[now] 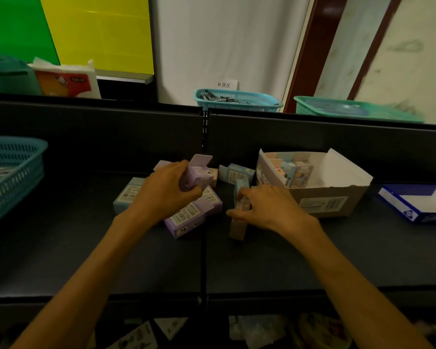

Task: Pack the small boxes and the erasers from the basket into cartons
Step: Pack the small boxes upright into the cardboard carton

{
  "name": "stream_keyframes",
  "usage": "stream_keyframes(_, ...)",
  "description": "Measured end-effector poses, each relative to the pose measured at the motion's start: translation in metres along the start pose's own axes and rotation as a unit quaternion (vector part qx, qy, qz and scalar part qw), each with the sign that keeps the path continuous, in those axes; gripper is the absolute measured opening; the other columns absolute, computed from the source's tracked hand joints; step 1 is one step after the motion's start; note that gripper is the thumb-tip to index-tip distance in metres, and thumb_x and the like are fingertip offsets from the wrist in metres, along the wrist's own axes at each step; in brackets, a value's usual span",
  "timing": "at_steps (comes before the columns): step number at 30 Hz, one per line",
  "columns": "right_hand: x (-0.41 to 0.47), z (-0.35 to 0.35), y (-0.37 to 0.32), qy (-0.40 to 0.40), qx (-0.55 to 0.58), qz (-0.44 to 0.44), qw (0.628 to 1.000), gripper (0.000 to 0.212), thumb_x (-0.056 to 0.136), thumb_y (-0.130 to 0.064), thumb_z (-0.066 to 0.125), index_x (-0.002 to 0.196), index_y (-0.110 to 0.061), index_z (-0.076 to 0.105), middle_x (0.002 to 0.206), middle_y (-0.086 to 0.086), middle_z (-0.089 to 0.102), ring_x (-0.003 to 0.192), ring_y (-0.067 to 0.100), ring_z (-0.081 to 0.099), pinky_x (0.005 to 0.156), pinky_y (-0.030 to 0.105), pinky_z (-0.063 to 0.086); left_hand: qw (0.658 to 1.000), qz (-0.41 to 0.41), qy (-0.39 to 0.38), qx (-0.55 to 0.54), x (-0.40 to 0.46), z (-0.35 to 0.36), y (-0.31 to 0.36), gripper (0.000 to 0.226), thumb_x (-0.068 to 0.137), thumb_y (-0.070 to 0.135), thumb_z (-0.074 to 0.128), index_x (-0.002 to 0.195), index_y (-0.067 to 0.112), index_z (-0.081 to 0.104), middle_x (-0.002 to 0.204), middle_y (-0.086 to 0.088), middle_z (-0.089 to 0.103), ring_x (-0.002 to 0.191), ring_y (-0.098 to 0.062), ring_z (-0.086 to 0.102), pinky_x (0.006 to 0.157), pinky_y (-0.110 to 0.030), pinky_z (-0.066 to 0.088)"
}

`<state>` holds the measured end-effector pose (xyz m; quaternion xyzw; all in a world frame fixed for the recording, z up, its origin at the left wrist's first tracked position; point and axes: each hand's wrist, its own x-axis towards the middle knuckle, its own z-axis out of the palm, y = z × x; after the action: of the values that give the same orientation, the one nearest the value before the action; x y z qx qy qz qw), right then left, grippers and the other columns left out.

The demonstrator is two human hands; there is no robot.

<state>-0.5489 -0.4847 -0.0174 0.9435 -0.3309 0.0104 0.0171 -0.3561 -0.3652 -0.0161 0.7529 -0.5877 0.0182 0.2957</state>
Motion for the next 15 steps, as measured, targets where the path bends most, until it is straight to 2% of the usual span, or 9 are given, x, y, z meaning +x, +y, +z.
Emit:
stream_keyframes(5,-0.005,0.007,0.006,-0.061,0.074,-0.011,0.995,0.046,0.087,-0.062,0.049,0.128,-0.043,0.039,0.138,0.006,0.045,0.120,0.026,0.047,0.092,0.041,0.043,0.999,0.010,0.004,-0.044,-0.008,0.002,0.001,0.029,0.082,0.038,0.066,0.103,0.021,0.054,0.093,0.008,0.055,0.078,-0.003,0.052,0.063,-0.012,0.037)
stream_keyframes(8,-0.012,0.006,0.012,-0.085,0.166,-0.028,0.982,0.035,0.087,-0.048,0.058,0.118,-0.045,0.041,0.134,0.002,0.048,0.114,0.022,0.052,0.085,0.037,0.053,0.998,0.015,0.011,-0.060,-0.010,0.002,0.003,0.024,0.081,0.035,0.067,0.096,0.024,0.052,0.087,0.012,0.051,0.075,0.001,0.050,0.061,-0.012,0.035)
stream_keyframes(11,-0.018,0.005,0.018,-0.075,0.248,-0.039,0.965,0.035,0.089,-0.030,0.063,0.112,-0.044,0.041,0.118,-0.006,0.053,0.097,0.010,0.057,0.073,0.023,0.054,0.997,0.020,0.013,-0.076,-0.008,0.004,0.003,0.025,0.080,0.035,0.067,0.097,0.025,0.051,0.088,0.012,0.052,0.077,-0.001,0.052,0.064,-0.014,0.039)
stream_keyframes(15,-0.022,-0.005,0.028,-0.025,0.300,-0.029,0.953,0.039,0.085,-0.028,0.067,0.111,-0.035,0.039,0.118,-0.003,0.055,0.100,0.010,0.059,0.083,0.033,0.055,0.995,0.027,0.030,-0.094,-0.001,0.004,0.007,0.027,0.081,0.033,0.067,0.102,0.023,0.052,0.088,0.017,0.049,0.076,0.003,0.051,0.063,-0.012,0.039)
